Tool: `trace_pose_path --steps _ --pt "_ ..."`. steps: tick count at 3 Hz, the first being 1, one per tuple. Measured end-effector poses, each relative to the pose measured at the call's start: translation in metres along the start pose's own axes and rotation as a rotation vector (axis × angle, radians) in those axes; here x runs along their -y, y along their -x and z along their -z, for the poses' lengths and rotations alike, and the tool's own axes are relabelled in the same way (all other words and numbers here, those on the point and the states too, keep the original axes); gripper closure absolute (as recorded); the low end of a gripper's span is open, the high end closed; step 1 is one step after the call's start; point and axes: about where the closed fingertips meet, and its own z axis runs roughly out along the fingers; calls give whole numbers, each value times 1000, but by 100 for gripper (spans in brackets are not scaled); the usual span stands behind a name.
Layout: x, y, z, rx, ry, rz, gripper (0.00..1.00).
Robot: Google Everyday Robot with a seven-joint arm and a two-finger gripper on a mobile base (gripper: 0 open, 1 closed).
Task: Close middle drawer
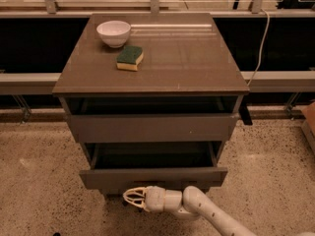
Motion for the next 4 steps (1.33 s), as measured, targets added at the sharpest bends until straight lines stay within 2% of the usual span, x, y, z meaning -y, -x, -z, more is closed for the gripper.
trace_pose_path --steps 2,3,4 --pt "77 -12 -7 -48 -93 16 100" --pt "77 -12 -7 -48 -93 16 100" --pt "103 -24 -8 -85 -124 10 100"
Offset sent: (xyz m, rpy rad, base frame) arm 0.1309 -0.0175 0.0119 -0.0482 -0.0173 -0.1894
